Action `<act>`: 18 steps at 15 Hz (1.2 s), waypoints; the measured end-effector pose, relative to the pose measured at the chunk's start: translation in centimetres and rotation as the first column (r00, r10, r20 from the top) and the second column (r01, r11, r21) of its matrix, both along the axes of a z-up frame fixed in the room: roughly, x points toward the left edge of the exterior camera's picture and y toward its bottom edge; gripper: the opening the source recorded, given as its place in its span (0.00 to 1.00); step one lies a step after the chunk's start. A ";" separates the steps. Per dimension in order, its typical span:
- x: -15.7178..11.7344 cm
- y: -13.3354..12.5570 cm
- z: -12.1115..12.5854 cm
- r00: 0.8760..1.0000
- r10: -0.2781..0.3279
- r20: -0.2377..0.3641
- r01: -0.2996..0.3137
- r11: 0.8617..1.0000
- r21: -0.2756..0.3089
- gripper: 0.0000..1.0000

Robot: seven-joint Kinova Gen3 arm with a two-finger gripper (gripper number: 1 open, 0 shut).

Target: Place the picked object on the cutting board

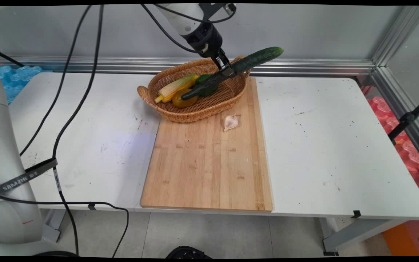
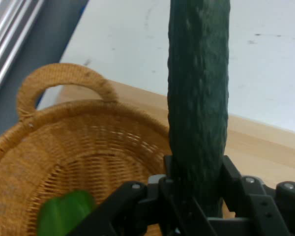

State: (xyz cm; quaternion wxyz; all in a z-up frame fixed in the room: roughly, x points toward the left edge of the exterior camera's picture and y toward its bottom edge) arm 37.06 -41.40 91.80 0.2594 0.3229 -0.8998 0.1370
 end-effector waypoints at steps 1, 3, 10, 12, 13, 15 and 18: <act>-0.4 0.9 0.5 1.000 -0.006 0.002 0.006 1.000 0.009 0.00; -1.1 2.8 1.1 1.000 -0.013 0.013 0.013 0.999 0.033 0.00; -3.1 9.4 -0.3 0.996 -0.012 0.085 0.001 0.992 0.126 0.00; -3.5 10.6 -1.7 0.994 -0.013 0.113 -0.003 0.990 0.142 0.00; -3.7 10.9 -2.4 0.992 -0.012 0.124 -0.006 0.989 0.146 0.00; -4.0 11.2 -3.9 0.989 -0.013 0.149 -0.010 0.988 0.153 0.00; -4.3 11.2 -6.6 0.983 -0.019 0.185 -0.013 0.986 0.167 0.00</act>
